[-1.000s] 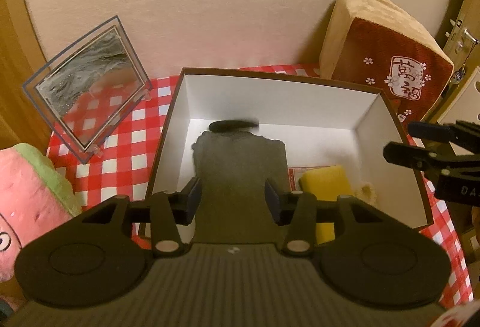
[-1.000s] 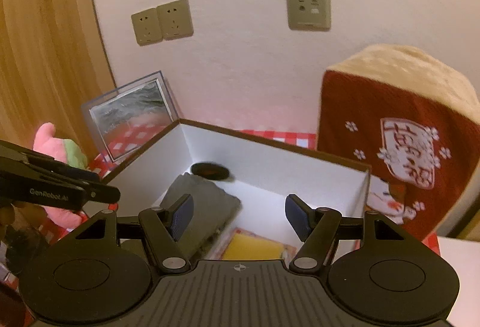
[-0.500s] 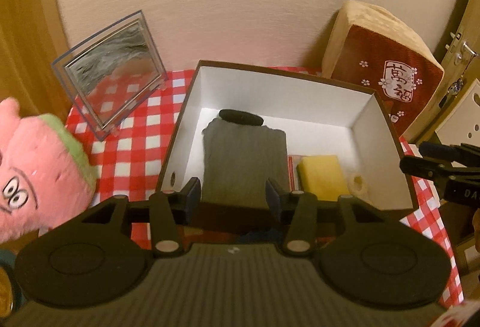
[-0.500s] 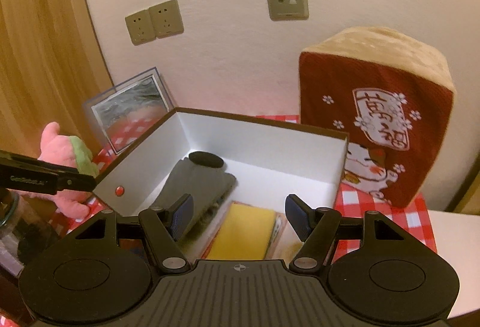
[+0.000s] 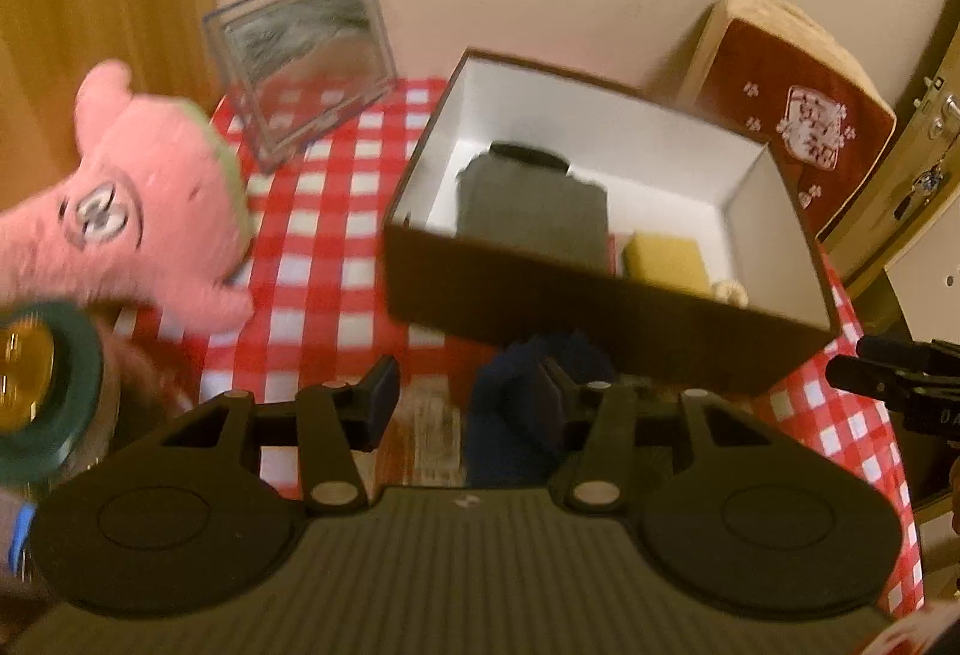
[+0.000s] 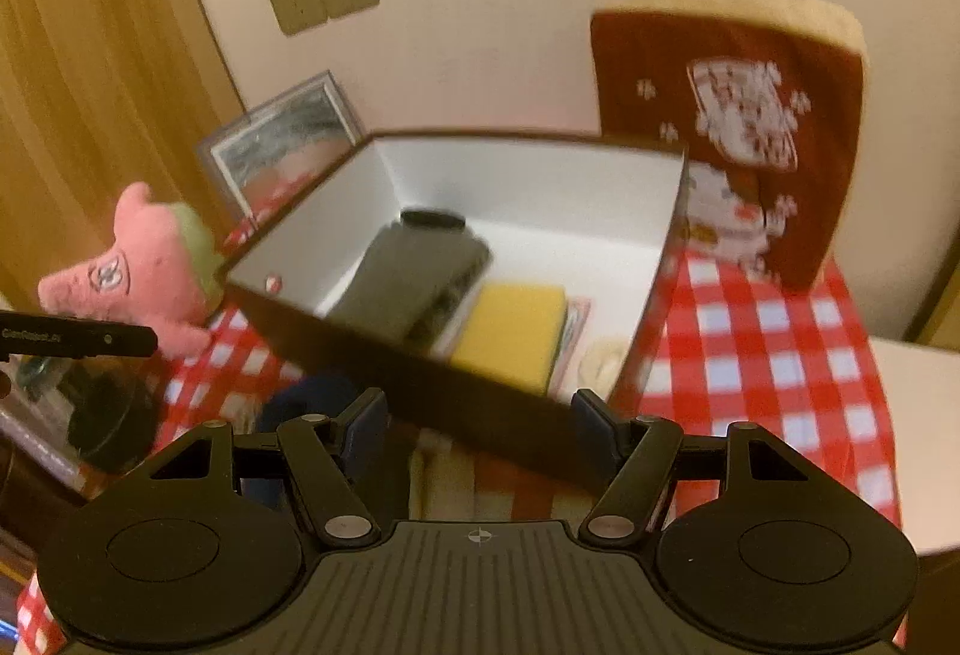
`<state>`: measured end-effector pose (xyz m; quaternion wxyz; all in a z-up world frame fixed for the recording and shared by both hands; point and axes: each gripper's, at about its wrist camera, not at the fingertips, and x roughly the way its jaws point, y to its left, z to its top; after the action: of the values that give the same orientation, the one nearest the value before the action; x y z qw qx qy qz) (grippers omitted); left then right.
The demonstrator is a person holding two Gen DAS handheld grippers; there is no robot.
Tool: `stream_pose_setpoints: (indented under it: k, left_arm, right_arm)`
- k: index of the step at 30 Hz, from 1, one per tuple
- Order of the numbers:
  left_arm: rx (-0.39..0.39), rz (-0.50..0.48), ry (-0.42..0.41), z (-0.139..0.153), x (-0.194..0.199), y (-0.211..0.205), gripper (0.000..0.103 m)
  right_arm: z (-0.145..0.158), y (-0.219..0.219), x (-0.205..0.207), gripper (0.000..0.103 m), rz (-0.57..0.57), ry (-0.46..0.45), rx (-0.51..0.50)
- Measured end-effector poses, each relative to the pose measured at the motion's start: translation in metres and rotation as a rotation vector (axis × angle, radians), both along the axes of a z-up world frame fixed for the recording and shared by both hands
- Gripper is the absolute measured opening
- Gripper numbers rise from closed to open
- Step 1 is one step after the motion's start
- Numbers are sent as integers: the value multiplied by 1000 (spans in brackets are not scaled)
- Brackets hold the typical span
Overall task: Organize soft objects
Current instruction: 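Move both open grippers back down to the remaining items by the box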
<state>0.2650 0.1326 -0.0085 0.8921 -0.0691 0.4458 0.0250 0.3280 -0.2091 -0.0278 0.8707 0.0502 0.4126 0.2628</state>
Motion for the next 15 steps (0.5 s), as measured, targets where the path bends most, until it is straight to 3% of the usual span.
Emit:
stream_pose_setpoints:
  k: [15]
  left_arm:
    - [-56,23,119,-57,-56,-11,46]
  right_arm:
    - [-49,1,-42,68,8,139,-47]
